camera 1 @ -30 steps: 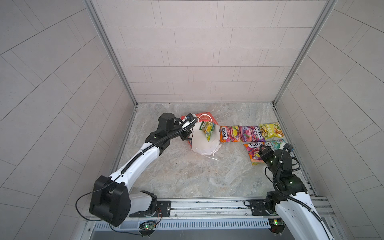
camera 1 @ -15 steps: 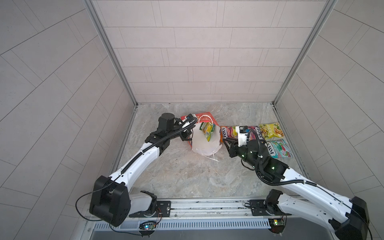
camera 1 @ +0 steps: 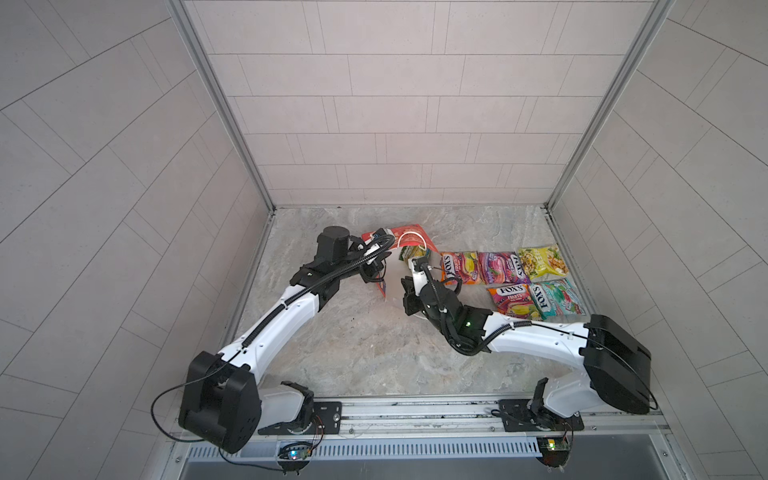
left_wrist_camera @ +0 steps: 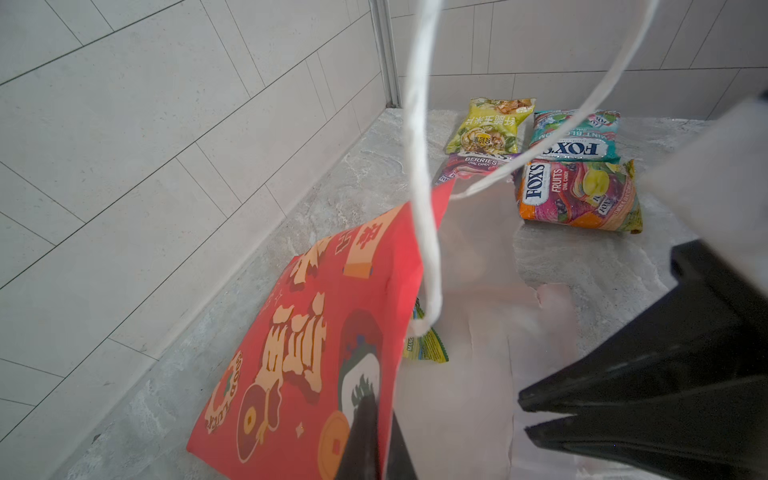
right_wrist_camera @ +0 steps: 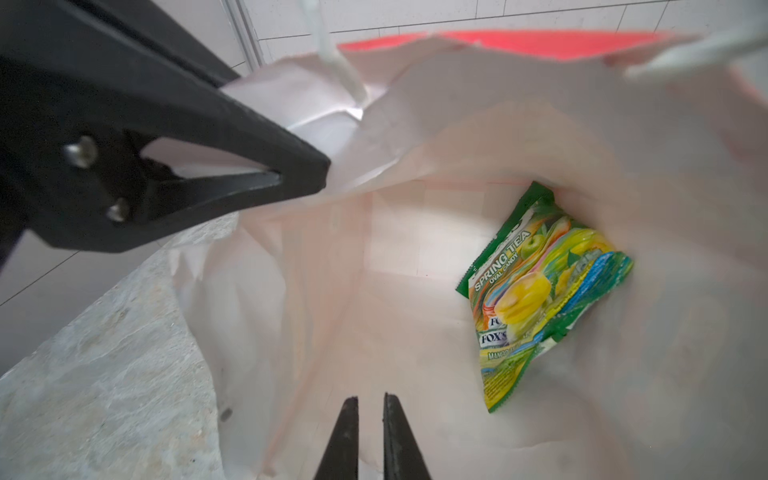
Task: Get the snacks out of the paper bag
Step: 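Move the right gripper over the bag opening beside the left gripper, then lower the right gripper into the bag and close on the green Spring Tea packet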
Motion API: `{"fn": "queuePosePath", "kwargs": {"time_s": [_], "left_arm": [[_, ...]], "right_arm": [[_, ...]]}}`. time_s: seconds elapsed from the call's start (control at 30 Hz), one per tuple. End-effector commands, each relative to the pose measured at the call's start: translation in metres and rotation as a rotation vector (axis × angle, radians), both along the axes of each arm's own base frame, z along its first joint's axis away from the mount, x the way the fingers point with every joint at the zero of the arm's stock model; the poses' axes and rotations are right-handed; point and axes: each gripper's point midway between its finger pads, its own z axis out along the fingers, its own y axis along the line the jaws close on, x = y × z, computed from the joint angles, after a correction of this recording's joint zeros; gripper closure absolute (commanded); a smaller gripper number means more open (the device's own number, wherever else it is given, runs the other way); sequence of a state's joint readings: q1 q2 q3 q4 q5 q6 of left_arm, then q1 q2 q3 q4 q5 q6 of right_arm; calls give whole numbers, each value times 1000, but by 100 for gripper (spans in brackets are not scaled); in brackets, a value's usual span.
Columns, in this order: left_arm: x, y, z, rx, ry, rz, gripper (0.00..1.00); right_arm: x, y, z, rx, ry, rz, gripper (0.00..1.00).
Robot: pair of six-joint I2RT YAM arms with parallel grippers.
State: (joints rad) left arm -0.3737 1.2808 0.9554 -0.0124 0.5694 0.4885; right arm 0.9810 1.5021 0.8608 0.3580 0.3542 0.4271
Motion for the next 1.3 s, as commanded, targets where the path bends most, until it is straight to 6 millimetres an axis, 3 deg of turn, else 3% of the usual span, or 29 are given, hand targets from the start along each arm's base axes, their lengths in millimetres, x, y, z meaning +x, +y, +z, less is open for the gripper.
{"fn": "queuePosePath", "kwargs": {"time_s": [0.0,0.17,0.37,0.67,1.27], "left_arm": [[-5,-7,25,-38,-51,-38,100],[-5,-7,26,-43,-46,-38,100],[-5,-6,27,-41,-52,-33,100],[-9,-8,29,-48,-56,-51,100],[-16,-12,30,-56,-64,-93,100]], "right_arm": [[14,3,-3,-4,-32,-61,88],[24,3,-32,-22,-7,-116,87],[40,-6,-67,-25,73,-191,75],[69,-34,-75,10,114,-329,36],[108,-53,-118,110,209,-523,28]]}}
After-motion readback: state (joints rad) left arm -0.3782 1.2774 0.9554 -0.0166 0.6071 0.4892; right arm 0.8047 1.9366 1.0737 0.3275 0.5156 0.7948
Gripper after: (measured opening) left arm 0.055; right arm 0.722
